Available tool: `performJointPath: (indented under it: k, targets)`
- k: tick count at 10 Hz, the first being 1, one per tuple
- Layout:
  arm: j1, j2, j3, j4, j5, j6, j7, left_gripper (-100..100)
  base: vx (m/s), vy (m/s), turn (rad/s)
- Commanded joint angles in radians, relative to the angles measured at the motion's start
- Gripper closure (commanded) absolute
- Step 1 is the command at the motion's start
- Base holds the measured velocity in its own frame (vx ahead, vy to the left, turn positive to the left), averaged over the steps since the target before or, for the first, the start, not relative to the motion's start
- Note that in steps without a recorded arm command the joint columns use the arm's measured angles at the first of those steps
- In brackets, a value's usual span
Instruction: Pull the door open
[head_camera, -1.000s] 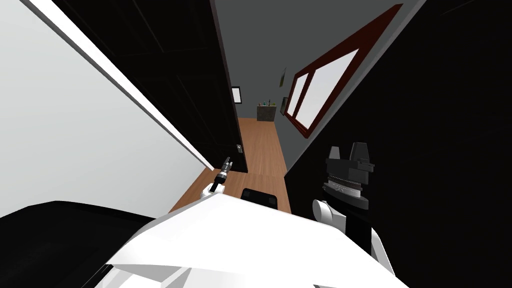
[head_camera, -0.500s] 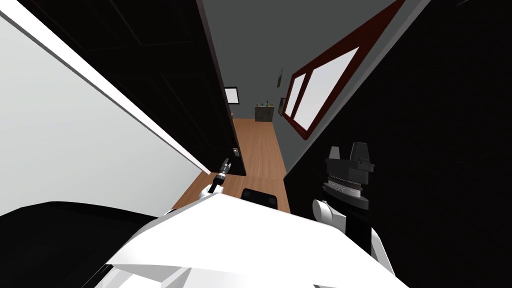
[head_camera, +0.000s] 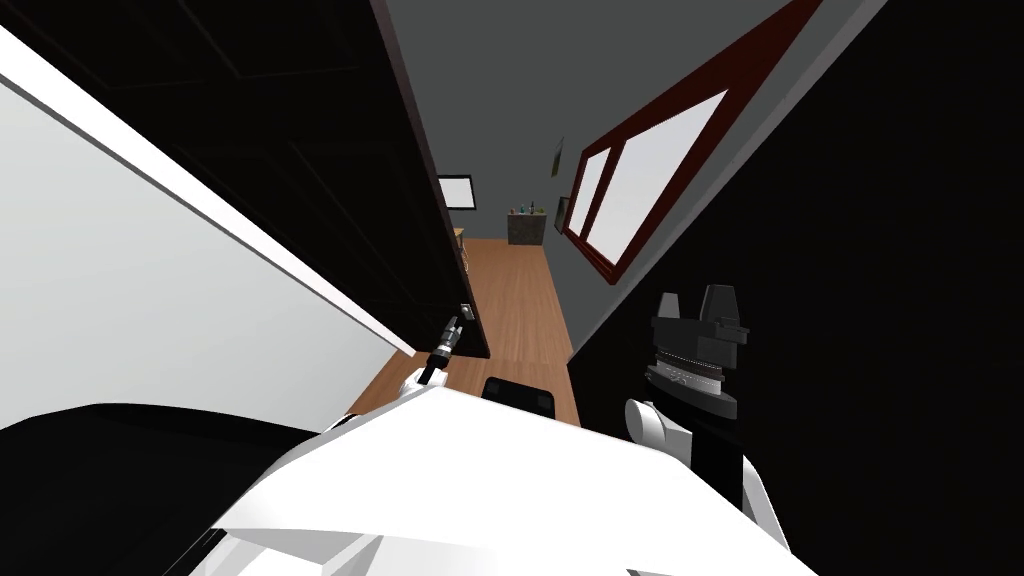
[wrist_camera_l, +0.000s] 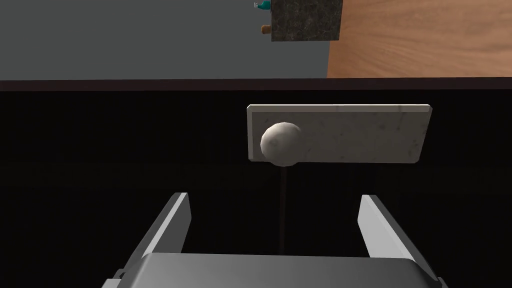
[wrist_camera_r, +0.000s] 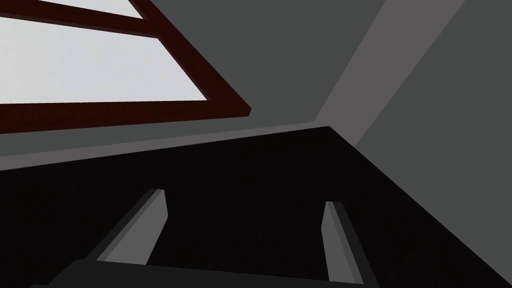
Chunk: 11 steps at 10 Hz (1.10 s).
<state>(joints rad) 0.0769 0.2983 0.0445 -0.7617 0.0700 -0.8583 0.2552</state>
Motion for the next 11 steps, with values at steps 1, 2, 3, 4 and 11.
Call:
performJointPath:
  k: [1,2,3,4,11]
  targets:
    - [-0.01,-0.004,0.005,0.005,0.002,0.009,-0.007,-100,0.186,0.052,-0.04]
    - [-0.017,-0.007,0.007,0.01,0.003,0.014,-0.011,-100,0.228,0.041,-0.043]
    - [-0.023,-0.01,0.01,0.013,0.004,0.018,-0.014,-100,0.196,0.037,-0.033]
    - [-0.028,-0.012,0.012,0.016,0.005,0.021,-0.017,-100,0.176,0.045,-0.027]
    - [-0.024,-0.01,0.011,0.013,0.004,0.019,-0.015,100,-0.001,0.0,-0.001]
